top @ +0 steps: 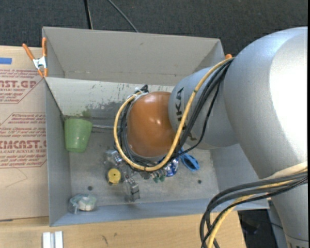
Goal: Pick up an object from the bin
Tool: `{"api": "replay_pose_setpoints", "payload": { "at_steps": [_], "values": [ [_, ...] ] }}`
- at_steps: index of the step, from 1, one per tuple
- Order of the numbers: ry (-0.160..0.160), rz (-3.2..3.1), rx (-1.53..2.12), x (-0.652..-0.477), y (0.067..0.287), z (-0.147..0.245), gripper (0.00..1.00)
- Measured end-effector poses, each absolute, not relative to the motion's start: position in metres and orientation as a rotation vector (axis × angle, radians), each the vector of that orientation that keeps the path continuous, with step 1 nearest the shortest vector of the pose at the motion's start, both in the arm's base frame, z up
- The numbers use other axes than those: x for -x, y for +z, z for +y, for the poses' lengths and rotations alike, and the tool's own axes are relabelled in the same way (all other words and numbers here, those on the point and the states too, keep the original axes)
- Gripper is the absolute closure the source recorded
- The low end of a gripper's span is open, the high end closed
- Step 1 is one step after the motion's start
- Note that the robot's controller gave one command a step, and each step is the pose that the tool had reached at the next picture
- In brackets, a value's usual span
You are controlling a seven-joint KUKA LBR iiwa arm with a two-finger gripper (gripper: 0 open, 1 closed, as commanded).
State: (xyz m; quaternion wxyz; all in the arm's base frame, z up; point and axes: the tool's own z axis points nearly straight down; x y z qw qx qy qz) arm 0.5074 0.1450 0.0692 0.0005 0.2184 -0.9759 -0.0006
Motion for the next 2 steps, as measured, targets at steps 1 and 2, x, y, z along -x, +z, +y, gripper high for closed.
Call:
{"api": "replay_pose_setpoints", "payload": {
  "at_steps": [1, 2],
  "values": [
    [-0.003, -3.065, -0.686, -0.507, 0.07, 0.145, 1.0],
    [-0.001, -3.072, -0.688, -0.509, 0.135, 0.147, 1.0]
  ]
}}
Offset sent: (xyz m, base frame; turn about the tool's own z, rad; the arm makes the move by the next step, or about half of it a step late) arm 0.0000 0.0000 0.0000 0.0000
